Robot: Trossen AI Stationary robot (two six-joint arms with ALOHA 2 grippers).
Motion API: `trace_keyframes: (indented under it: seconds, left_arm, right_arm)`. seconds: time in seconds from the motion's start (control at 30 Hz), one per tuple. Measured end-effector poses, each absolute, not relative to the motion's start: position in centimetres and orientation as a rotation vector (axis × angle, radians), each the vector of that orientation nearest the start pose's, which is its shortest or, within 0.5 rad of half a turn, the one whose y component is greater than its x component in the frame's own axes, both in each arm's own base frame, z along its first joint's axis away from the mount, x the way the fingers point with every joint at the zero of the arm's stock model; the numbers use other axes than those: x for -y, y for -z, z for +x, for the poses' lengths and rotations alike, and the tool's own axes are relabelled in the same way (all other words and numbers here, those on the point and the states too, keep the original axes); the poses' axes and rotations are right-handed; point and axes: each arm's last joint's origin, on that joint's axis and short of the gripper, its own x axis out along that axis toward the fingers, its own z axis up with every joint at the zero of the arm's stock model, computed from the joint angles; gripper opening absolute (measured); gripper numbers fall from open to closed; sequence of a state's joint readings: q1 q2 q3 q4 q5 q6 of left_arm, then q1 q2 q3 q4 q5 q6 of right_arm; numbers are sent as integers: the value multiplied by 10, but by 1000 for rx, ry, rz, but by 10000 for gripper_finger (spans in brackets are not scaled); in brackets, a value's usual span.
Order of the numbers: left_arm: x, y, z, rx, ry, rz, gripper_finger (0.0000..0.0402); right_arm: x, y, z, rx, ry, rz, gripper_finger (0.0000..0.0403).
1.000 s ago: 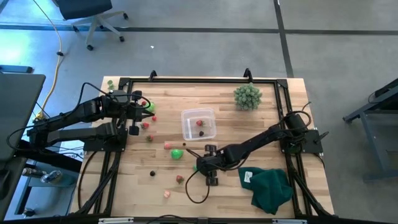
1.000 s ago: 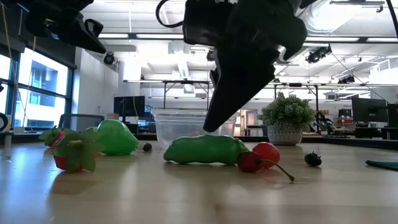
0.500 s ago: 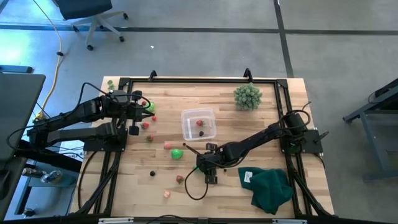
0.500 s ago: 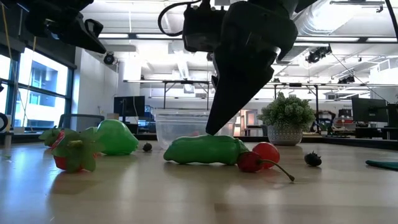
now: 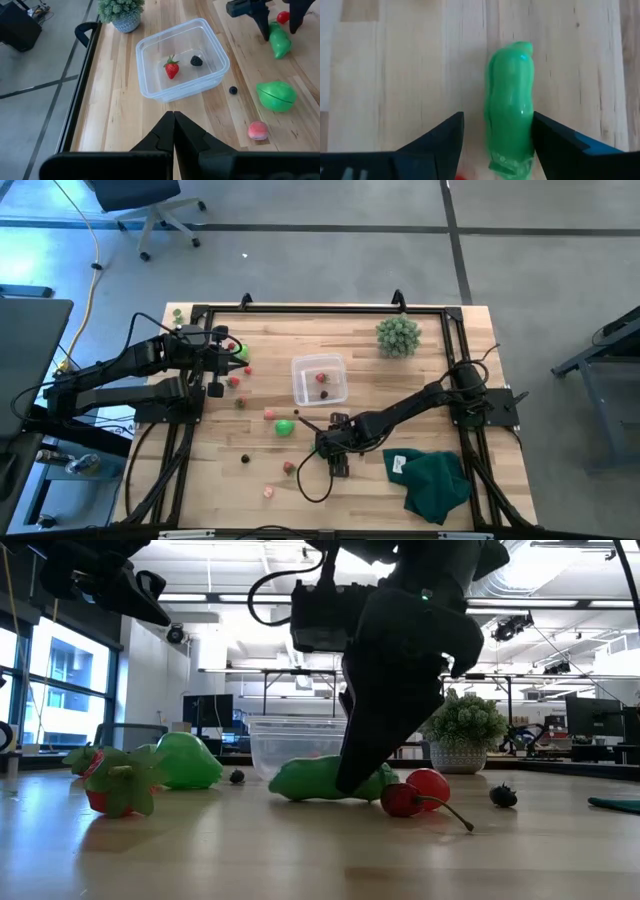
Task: Pick and placing Produce into tupperware
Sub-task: Put the green pea pod into the transparent bin
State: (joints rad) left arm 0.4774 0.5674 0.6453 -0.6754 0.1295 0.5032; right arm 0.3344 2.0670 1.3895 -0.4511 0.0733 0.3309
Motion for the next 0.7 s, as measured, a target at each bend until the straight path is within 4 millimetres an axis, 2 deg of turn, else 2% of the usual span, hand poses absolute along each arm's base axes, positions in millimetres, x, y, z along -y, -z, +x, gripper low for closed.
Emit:
trace_keyframes:
  seconds: [0.37, 0.5, 0.7]
  left_arm:
    - [-50, -270, 105, -640, -185, 305, 1]
    - [-50, -270, 105, -641, -185, 305, 1]
    - [-50, -270, 105, -641, -185, 305, 1]
  right_arm:
    - [-134, -142, 394, -1120, -37, 38, 216]
    - [-133, -134, 394, -1134, -26, 30, 216]
    - [-133, -133, 395, -1129, 15, 54, 216]
